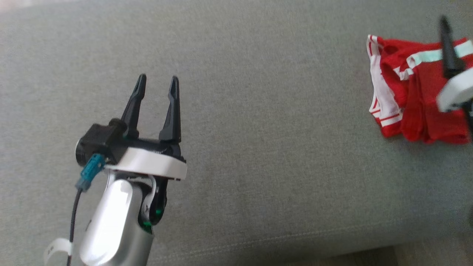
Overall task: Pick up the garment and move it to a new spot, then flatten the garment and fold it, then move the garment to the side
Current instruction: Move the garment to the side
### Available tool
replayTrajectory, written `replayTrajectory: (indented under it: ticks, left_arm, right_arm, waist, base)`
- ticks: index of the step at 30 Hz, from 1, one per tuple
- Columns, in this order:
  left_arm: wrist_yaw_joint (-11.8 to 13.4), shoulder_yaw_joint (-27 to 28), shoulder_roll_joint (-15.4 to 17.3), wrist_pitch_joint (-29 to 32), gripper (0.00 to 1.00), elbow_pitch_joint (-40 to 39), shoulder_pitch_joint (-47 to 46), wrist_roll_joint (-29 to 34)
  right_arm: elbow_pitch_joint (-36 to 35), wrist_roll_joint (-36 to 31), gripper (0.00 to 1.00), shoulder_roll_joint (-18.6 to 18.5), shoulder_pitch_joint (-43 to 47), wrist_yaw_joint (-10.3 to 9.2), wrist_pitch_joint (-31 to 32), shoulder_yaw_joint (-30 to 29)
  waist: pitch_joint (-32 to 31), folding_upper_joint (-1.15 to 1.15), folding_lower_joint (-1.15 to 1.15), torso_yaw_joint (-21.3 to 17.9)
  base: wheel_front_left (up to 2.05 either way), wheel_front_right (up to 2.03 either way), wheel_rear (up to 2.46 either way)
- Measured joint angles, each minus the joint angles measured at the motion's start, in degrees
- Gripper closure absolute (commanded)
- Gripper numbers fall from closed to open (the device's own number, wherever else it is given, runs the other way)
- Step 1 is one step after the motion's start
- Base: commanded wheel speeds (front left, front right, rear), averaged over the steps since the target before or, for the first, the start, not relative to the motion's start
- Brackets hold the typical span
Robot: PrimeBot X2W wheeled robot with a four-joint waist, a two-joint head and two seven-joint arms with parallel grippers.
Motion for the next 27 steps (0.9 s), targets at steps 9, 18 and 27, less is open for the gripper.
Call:
replayTrajectory:
  ticks: [9,18,27]
  left_arm:
    - [0.94,0.44,0.01,0.0,0.0,-0.56,3.59,-0.27]
    - [0.93,0.44,0.03,0.0,0.0,-0.45,9.26,-0.58]
    - [0.99,0.52,0.18,0.0,0.0,0.25,13.7,0.04]
  right_arm:
    - [-6.33,0.52,0.0,10.53,7.03,0.0,-6.22,1.41]
    - [-7.48,-1.31,0.0,19.97,19.4,0.0,-12.67,-0.4]
    - [-7.14,0.81,0.0,20.67,26.97,0.0,-17.42,1.07]
  waist:
    - [-5.33,0.0,0.0,2.16]
    - [-10.64,0.0,0.0,4.71]
    - [-13.62,0.0,0.0,5.45]
  base:
    - [0.0,0.0,0.0]
    - [0.0,0.0,0.0]
    - [0.0,0.0,0.0]
